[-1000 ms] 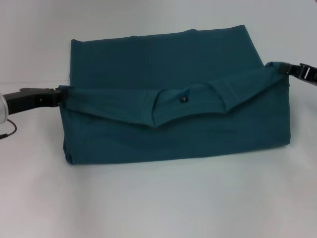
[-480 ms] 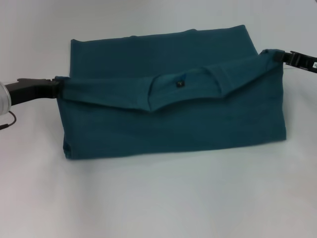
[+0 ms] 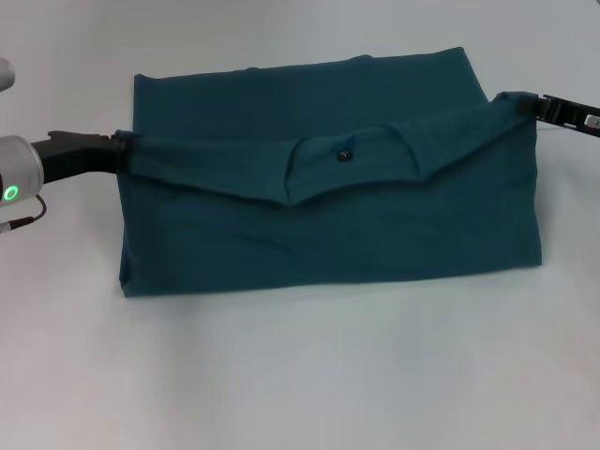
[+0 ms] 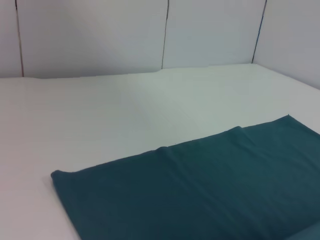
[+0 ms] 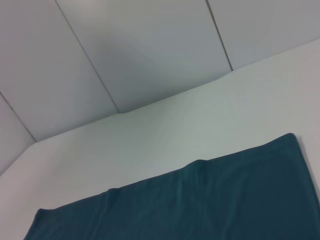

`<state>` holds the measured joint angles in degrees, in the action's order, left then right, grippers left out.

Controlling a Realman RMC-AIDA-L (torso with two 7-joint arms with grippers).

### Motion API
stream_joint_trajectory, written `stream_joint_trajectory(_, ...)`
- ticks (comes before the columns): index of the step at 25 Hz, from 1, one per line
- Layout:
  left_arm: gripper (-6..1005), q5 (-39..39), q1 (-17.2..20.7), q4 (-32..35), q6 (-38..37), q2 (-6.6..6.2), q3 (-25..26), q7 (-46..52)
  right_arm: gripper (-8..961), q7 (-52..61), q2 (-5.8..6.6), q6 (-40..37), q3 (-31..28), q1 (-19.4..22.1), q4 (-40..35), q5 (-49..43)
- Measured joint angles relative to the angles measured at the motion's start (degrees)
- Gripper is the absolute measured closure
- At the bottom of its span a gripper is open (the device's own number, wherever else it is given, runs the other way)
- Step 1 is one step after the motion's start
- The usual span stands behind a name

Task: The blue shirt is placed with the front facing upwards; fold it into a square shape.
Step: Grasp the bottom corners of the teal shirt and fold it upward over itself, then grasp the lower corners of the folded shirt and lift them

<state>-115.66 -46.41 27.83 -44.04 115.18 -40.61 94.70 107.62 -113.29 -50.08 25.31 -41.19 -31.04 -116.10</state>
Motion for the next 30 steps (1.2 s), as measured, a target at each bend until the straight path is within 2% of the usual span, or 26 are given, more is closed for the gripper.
stream_joint_trajectory(9, 998, 0.00, -1.40, -2.22, 5.33, 0.92, 0.00, -3.93, 901, -1.48, -0.18, 3.80, 0.90, -0.95, 1.65, -0.01)
stream_joint_trajectory(12, 997, 0.01, -1.60, -2.65, 8.53, 2.19, 0.01, -6.11, 884, -2.62, -0.44, 6.42, 1.79, -1.55, 3.06, 0.00)
stream_joint_trajectory(15, 996, 0.24, -1.71, -2.67, 10.15, 3.38, 0.01, -8.71, 867, -3.96, -1.30, 9.49, 3.16, -2.01, 3.86, -0.06)
stream_joint_trajectory(18, 996, 0.47, -1.78, -2.68, 12.26, 4.86, 0.01, -11.89, 850, -4.25, -2.19, 13.23, 5.13, -2.26, 3.89, -0.14)
stream_joint_trajectory(19, 996, 0.50, -1.82, -2.57, 14.48, 6.00, 0.00, -14.14, 844, -4.40, -2.39, 14.42, 5.89, -2.32, 3.88, -0.19)
stream_joint_trajectory(21, 995, 0.50, -1.87, -2.46, 16.01, 6.66, 0.01, -15.32, 833, -4.81, -2.78, 16.24, 7.71, -2.38, 3.89, -0.25)
stream_joint_trajectory(23, 995, 0.52, -2.09, -2.30, 18.47, 7.52, 0.01, -16.54, 779, -5.05, -3.09, 17.28, 8.84, -2.39, 3.85, -0.23)
stream_joint_trajectory(25, 949, 0.52, -2.21, -1.97, 19.59, 7.90, 0.07, -16.84, 724, -5.10, -3.51, 17.94, 9.10, -2.32, 3.45, -0.14)
stream_joint_trajectory(30, 832, 1.24, -1.09, 0.98, 19.51, 8.25, 0.67, -14.48, 603, -4.91, -3.70, 17.45, 9.14, -1.69, 2.44, -0.19)
